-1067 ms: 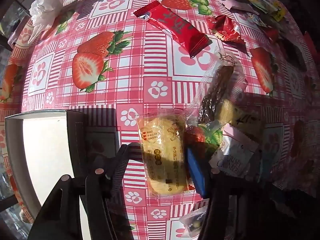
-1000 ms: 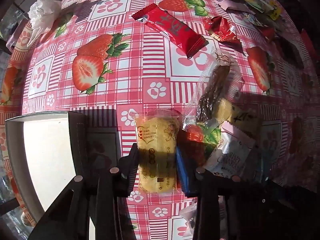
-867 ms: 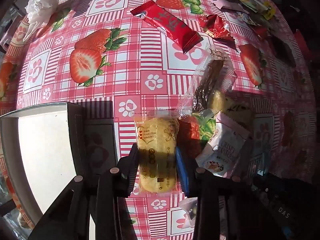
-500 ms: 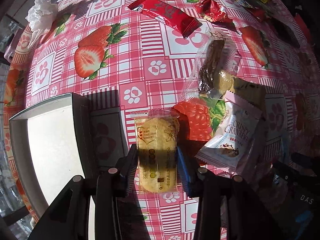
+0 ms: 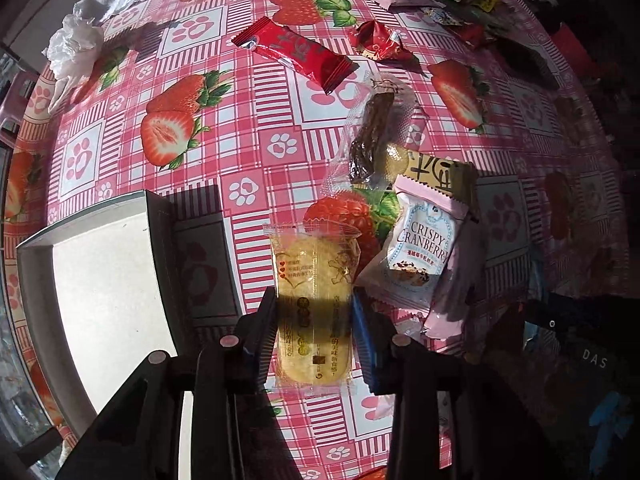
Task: Organize snacks
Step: 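Lower the yellow cake bun into the tray with left tool while right tool lowers the blue bar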
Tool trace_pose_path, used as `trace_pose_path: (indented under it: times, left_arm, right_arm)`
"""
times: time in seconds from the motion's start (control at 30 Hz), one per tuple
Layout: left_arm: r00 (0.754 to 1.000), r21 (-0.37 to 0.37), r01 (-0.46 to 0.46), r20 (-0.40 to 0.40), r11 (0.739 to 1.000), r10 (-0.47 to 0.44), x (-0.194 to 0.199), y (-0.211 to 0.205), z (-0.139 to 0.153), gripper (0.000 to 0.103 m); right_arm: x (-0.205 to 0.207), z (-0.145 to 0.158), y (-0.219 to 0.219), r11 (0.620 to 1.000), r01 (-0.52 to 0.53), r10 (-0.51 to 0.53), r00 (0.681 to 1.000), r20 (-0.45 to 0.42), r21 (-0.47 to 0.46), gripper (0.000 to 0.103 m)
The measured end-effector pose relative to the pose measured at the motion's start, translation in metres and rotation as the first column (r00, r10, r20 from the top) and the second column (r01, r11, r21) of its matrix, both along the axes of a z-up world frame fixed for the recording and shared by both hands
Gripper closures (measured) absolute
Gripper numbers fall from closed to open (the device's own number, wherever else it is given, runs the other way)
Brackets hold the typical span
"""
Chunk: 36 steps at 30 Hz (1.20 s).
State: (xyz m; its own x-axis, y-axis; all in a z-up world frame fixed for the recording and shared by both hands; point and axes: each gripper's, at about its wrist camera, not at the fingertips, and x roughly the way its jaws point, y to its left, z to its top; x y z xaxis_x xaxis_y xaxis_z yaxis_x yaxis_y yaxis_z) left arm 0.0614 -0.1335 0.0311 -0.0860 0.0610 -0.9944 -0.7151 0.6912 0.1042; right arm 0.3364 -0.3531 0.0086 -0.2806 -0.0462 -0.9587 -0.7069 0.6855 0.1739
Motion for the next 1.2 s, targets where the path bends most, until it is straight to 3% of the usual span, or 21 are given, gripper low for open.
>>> trace_pose_path:
  times: [0.1, 0.13, 0.17, 0.3, 0.33, 0.37, 0.4, 0.53, 0.6, 0.63, 0.67, 0.77, 0.8, 0.83, 0.9, 1.1, 1.17, 1.2]
  left_arm:
    - [1.0, 0.008, 0.018, 0.022, 1.0, -0.018, 0.023, -0.009, 0.022, 0.064]
    - [0.999, 0.011, 0.021, 0.028, 1.0, -0.022, 0.031, -0.01, 0.03, 0.064]
    - [0.999, 0.013, 0.021, 0.036, 1.0, -0.022, 0.039, -0.012, 0.036, 0.064]
    - [0.996, 0.011, 0.013, 0.087, 1.0, -0.014, 0.039, -0.02, 0.063, 0.064]
    - [0.996, 0.006, 0.012, 0.09, 1.0, -0.013, 0.036, -0.022, 0.065, 0.064]
    - [0.996, 0.015, 0.003, 0.091, 1.0, -0.005, 0.046, -0.028, 0.062, 0.064]
    - [0.995, -0.025, 0.009, 0.098, 1.0, -0.006, 0.037, -0.022, 0.06, 0.064]
    - [0.995, -0.006, -0.051, 0.087, 0.999, 0.052, 0.052, -0.036, 0.039, 0.064]
    - [0.991, -0.005, -0.1, 0.088, 0.995, 0.1, -0.014, -0.065, 0.035, 0.064]
    - [0.989, -0.016, -0.127, 0.077, 0.992, 0.127, -0.05, -0.052, 0.042, 0.064]
    - [0.986, -0.044, -0.156, 0.045, 0.987, 0.158, -0.045, -0.039, 0.034, 0.064]
    - [0.97, -0.009, -0.233, 0.076, 0.972, 0.233, -0.121, -0.025, 0.024, 0.064]
    - [0.965, -0.003, -0.248, 0.091, 0.969, 0.247, -0.137, -0.021, 0.017, 0.064]
    - [0.961, -0.02, -0.263, 0.08, 0.965, 0.264, -0.161, -0.003, 0.032, 0.064]
    - [0.961, 0.022, -0.267, 0.076, 0.963, 0.265, -0.196, -0.006, 0.028, 0.064]
    - [0.956, 0.02, -0.292, 0.048, 0.956, 0.291, -0.237, 0.0, 0.014, 0.064]
    - [0.957, 0.003, -0.29, 0.009, 0.957, 0.29, -0.232, -0.004, 0.018, 0.058]
    - [0.958, 0.001, -0.287, 0.005, 0.958, 0.287, -0.234, -0.004, 0.016, 0.048]
  right_arm:
    - [0.022, 0.005, -0.002, 0.999, 0.016, -0.016, 1.0, -0.021, 0.044, 0.079]
    - [0.021, 0.009, -0.03, 0.998, 0.025, -0.023, 0.999, -0.028, 0.061, 0.079]
    - [0.027, 0.01, -0.027, 0.997, 0.033, -0.031, 0.999, -0.037, 0.074, 0.079]
    - [0.005, 0.028, -0.043, 0.992, 0.033, -0.027, 0.998, -0.054, 0.122, 0.079]
    - [-0.028, 0.047, -0.045, 0.991, 0.023, -0.015, 0.998, -0.056, 0.135, 0.079]
    - [-0.03, 0.049, -0.036, 0.989, 0.008, 0.0, 0.998, -0.06, 0.145, 0.079]
    - [-0.047, 0.055, -0.027, 0.988, -0.011, 0.021, 0.998, -0.061, 0.155, 0.079]
    - [-0.075, 0.066, 0.01, 0.973, -0.118, 0.133, 0.989, -0.066, 0.196, 0.079]
    - [-0.089, 0.071, 0.041, 0.959, -0.179, 0.198, 0.978, -0.071, 0.219, 0.079]
    - [-0.096, 0.073, 0.052, 0.95, -0.211, 0.233, 0.97, -0.074, 0.23, 0.079]
    - [-0.105, 0.073, 0.065, 0.94, -0.243, 0.268, 0.96, -0.078, 0.239, 0.079]
    - [-0.145, 0.079, 0.082, 0.906, -0.335, 0.368, 0.926, -0.087, 0.26, 0.079]
    - [-0.144, 0.072, 0.118, 0.895, -0.36, 0.395, 0.914, -0.092, 0.265, 0.079]
    - [-0.164, 0.067, 0.119, 0.882, -0.385, 0.422, 0.902, -0.093, 0.273, 0.079]
    - [-0.187, 0.068, 0.135, 0.858, -0.424, 0.468, 0.878, -0.1, 0.291, 0.079]
    - [-0.25, 0.07, 0.159, 0.801, -0.498, 0.557, 0.824, -0.107, 0.332, 0.079]
    - [-0.258, 0.065, 0.165, 0.794, -0.513, 0.572, 0.812, -0.116, 0.327, 0.078]
    - [-0.265, 0.059, 0.16, 0.791, -0.525, 0.583, 0.803, -0.125, 0.316, 0.072]
